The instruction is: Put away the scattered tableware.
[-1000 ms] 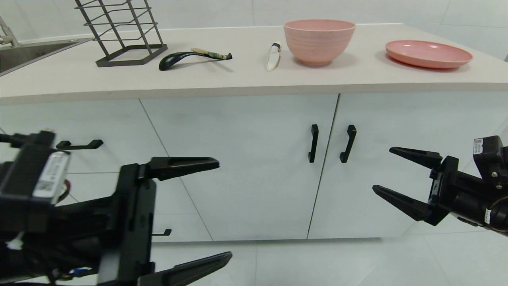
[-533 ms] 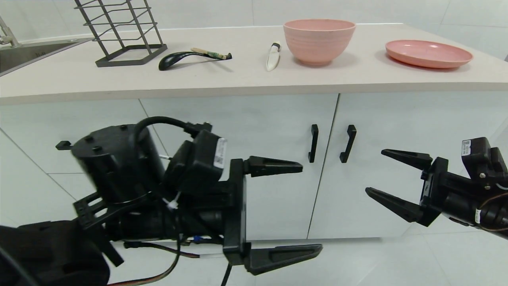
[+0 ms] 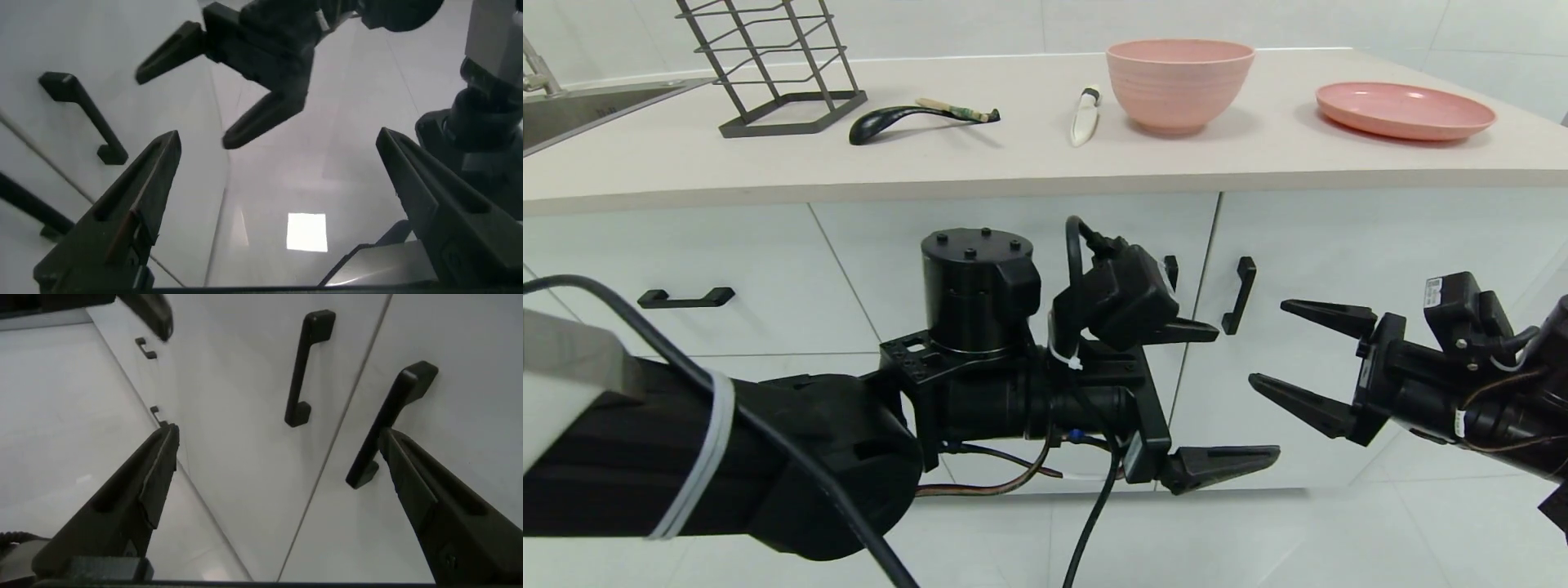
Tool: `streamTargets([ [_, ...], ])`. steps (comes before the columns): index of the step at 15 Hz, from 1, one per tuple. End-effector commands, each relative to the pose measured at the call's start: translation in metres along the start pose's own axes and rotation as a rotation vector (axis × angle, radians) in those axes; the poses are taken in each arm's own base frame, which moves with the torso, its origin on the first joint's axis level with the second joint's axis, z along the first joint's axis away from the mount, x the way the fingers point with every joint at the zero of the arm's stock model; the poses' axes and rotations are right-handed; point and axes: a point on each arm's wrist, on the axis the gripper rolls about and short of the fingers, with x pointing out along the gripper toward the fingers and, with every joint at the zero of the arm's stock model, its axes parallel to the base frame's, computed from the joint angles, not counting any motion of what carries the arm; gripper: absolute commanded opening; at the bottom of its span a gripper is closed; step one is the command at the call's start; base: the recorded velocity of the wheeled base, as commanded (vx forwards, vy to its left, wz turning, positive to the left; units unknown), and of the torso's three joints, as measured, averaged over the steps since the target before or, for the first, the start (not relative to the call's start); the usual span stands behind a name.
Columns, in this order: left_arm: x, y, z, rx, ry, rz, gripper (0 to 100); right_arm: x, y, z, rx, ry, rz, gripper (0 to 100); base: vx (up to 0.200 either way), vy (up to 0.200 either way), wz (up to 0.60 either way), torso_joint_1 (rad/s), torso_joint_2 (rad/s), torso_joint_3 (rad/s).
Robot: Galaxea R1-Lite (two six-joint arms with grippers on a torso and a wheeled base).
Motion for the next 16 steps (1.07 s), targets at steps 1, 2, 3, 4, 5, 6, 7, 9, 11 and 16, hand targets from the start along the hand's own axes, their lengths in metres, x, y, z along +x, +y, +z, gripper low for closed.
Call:
streamTargets([
  [1, 0.010, 0.000, -0.010, 0.000, 0.016, -0.017, 100, 0.011, -0.007, -0.008, 0.003, 0.004, 0.003, 100, 0.000, 0.000, 0.00, 0.000, 0.00, 0.000],
  [2, 0.010, 0.000, -0.010, 0.004, 0.015, -0.015, 100, 0.014, -0.010, -0.006, -0.005, -0.005, 0.001, 100, 0.000, 0.000, 0.00, 0.000, 0.00, 0.000],
  [3, 0.009, 0.001, -0.008, 0.008, 0.010, -0.010, 100, 0.018, -0.014, -0.005, -0.013, -0.017, -0.002, 100, 0.000, 0.000, 0.00, 0.000, 0.00, 0.000],
  [4, 0.007, 0.002, -0.006, 0.013, 0.003, -0.005, 100, 0.019, -0.015, -0.009, -0.008, -0.009, 0.000, 100, 0.000, 0.000, 0.00, 0.000, 0.00, 0.000],
  [5, 0.006, 0.002, -0.004, 0.016, 0.001, -0.001, 100, 0.021, -0.015, -0.013, 0.001, 0.002, 0.001, 100, 0.000, 0.000, 0.00, 0.000, 0.00, 0.000],
  [6, 0.006, 0.003, -0.004, 0.018, -0.002, 0.003, 100, 0.022, -0.016, -0.015, 0.002, 0.003, 0.001, 100, 0.000, 0.000, 0.00, 0.000, 0.00, 0.000],
  [7, 0.005, 0.004, -0.004, 0.022, -0.005, 0.010, 100, 0.027, -0.020, -0.015, -0.012, -0.006, -0.001, 100, 0.000, 0.000, 0.00, 0.000, 0.00, 0.000],
  [9, 0.003, 0.008, -0.004, 0.025, -0.009, 0.030, 100, 0.030, -0.025, -0.015, -0.019, -0.013, -0.006, 100, 0.000, 0.000, 0.00, 0.000, 0.00, 0.000],
  [11, -0.001, 0.012, -0.005, 0.023, -0.007, 0.047, 100, 0.030, -0.027, -0.019, -0.015, -0.005, -0.012, 100, 0.000, 0.000, 0.00, 0.000, 0.00, 0.000],
  [16, -0.010, 0.025, -0.009, 0.010, 0.007, 0.113, 100, 0.037, -0.036, -0.030, -0.009, 0.006, -0.019, 100, 0.000, 0.000, 0.00, 0.000, 0.00, 0.000],
])
